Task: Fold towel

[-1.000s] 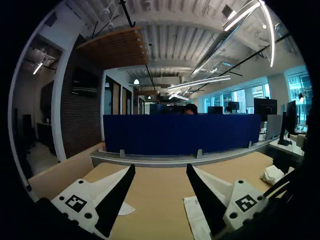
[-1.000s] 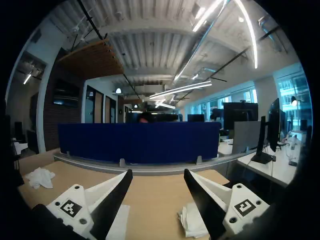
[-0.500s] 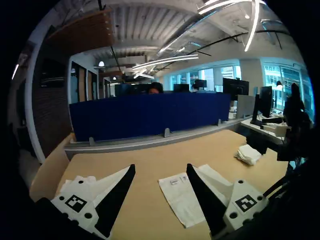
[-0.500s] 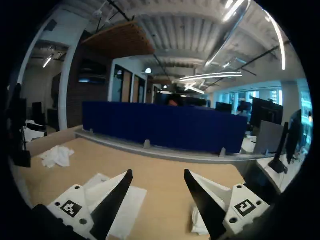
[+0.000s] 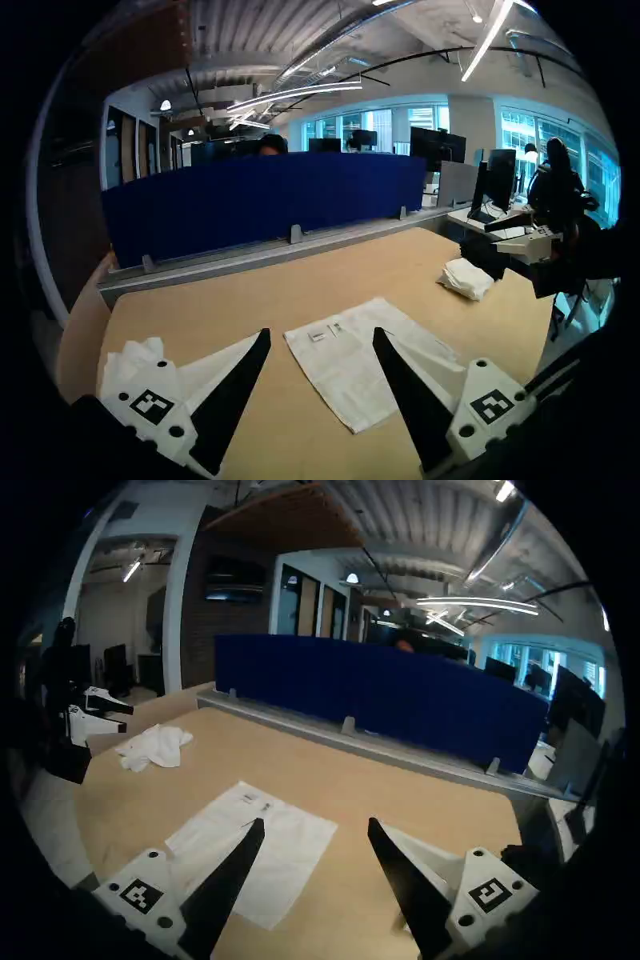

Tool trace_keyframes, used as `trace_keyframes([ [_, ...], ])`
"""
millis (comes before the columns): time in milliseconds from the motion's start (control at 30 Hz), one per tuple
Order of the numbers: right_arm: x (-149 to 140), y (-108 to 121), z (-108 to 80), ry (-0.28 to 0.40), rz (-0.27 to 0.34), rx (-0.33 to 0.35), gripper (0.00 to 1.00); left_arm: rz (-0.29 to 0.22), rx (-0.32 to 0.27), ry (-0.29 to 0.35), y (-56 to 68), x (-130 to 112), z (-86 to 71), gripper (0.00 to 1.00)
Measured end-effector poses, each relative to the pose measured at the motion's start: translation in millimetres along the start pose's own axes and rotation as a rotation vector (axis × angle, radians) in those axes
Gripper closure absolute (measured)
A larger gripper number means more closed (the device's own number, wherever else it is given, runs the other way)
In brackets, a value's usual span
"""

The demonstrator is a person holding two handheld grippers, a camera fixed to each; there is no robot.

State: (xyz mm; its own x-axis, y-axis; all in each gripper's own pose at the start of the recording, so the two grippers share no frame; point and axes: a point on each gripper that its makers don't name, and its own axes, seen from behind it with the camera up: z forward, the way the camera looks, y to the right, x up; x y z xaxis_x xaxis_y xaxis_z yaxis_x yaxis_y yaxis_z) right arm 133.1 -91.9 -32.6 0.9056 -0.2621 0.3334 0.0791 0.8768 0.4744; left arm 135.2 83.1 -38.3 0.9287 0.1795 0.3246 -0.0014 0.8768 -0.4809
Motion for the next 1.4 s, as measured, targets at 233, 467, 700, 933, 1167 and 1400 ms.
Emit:
trace_keyframes([
  [233,-32.0,-15.3,15.8,-0.062,-0.019,0.042,0.00,0.012,-0.044,-0.064,10.0,-37.0,16.7,0.05],
  [467,-71.3,-29.5,30.1,-0.129,-0.031,0.079,0.00,0.015,-0.077,-0.130,19.4,-78.8,30.3,0.05],
  [700,-112.6,-41.6,40.8,-0.207,-0.057,0.116,0.00,0.037,-0.114,-0.206,29.8,-123.3,43.1,0.05],
  [933,-148.6,-51.4,49.4,-0.273,-0.075,0.144,0.00,0.031,-0.157,-0.283,41.0,-164.4,54.0,0.05],
  [1167,-174.5,-59.5,53.4,-0.323,-0.075,0.168,0.00,0.028,-0.189,-0.337,48.3,-188.3,62.7,0.05],
  [1400,-205.5,-63.8,56.1,-0.376,-0.083,0.182,0.00,0.062,-0.213,-0.386,54.6,-212.4,72.2,0.05],
])
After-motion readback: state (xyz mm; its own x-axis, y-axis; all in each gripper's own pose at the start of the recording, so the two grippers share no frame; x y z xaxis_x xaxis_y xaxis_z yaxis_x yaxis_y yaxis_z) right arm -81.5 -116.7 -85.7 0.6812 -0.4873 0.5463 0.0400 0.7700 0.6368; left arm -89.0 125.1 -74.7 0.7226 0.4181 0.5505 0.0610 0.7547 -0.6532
